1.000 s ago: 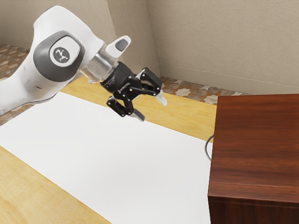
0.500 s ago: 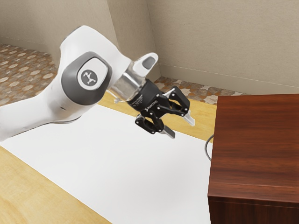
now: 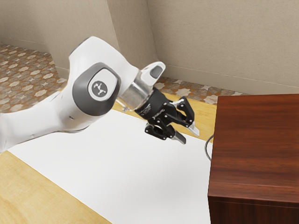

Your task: Pull the drawer handle with one arm to open the drawer

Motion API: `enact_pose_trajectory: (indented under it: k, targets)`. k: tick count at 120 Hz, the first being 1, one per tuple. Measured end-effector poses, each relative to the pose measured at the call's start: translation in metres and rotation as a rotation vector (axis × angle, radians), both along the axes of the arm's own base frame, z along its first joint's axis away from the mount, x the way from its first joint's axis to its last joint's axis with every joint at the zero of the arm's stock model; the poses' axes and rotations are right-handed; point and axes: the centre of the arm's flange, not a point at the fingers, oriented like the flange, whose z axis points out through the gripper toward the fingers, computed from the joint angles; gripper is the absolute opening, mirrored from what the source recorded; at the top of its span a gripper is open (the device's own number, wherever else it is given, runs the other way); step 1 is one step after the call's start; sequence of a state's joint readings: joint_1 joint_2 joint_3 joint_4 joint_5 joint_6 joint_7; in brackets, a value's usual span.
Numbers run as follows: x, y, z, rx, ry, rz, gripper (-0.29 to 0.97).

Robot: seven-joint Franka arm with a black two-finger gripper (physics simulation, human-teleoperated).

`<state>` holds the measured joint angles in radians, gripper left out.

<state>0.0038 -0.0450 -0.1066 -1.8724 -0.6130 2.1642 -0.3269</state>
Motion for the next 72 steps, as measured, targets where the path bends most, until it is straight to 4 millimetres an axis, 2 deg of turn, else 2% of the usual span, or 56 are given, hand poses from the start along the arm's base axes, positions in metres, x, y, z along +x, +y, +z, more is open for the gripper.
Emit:
enact_pose_trajectory:
  k: [29,72]
  targets:
    - [-0.004,-0.024,-0.007,-0.011,0.005,-0.034,0.2]
    - [0.003,-0.015,-0.015,-0.013,-0.001,-0.006,0.17]
